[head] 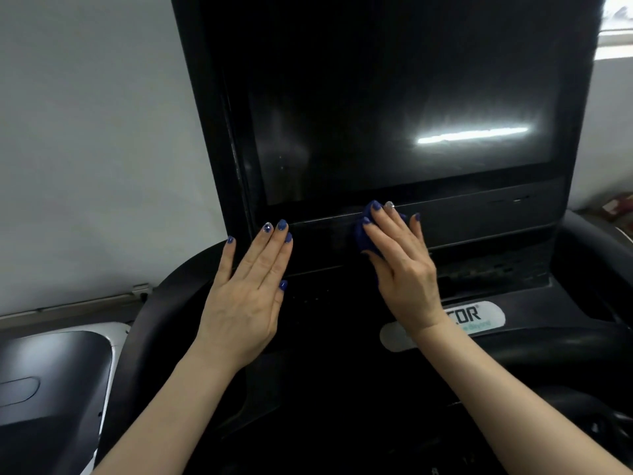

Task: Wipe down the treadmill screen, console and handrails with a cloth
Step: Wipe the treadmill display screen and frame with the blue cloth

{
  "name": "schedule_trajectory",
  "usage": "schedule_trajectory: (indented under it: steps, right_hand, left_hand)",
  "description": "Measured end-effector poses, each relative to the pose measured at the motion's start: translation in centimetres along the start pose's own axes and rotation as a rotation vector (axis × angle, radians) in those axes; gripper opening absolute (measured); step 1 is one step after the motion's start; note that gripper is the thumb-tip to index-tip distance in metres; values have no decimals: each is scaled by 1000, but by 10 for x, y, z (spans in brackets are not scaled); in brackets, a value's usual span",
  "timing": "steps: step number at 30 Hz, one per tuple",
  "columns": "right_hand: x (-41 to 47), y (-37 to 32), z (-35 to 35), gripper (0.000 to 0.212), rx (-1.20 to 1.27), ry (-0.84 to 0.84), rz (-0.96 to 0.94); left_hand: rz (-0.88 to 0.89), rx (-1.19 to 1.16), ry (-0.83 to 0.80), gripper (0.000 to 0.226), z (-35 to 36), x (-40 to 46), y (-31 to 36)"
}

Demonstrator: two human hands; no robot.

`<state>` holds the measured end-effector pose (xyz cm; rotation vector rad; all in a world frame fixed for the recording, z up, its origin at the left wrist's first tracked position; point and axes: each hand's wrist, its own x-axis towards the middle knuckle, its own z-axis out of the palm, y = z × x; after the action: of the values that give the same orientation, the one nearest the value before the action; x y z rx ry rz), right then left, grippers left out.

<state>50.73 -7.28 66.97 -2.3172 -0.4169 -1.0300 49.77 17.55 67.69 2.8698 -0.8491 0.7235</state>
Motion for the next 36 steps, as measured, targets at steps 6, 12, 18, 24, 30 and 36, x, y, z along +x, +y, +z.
schedule_trajectory:
  steps: [6,12,18,24,30,36]
  right_hand:
    - [8,-10,8,31,2,-102,-137]
    - [1,3,3,30,25,26,5]
    - [9,12,-5,31,-35,-103,-166]
    - [-5,36,-19,29,-22,45,30]
    - [-3,31,-17,30,-28,33,-13]
    - [-4,66,-40,30,-120,30,-22]
  left_hand:
    - [-18,16,-8,57,1,0,2]
    - [-30,30,9,56,-4,1,5]
    - [-19,29,17,57,-3,19,28]
    - [0,89,-9,58,-1,21,24]
    - [40,-6,-3,58,-3,34,42]
    - [66,-65,-35,59,6,49,55]
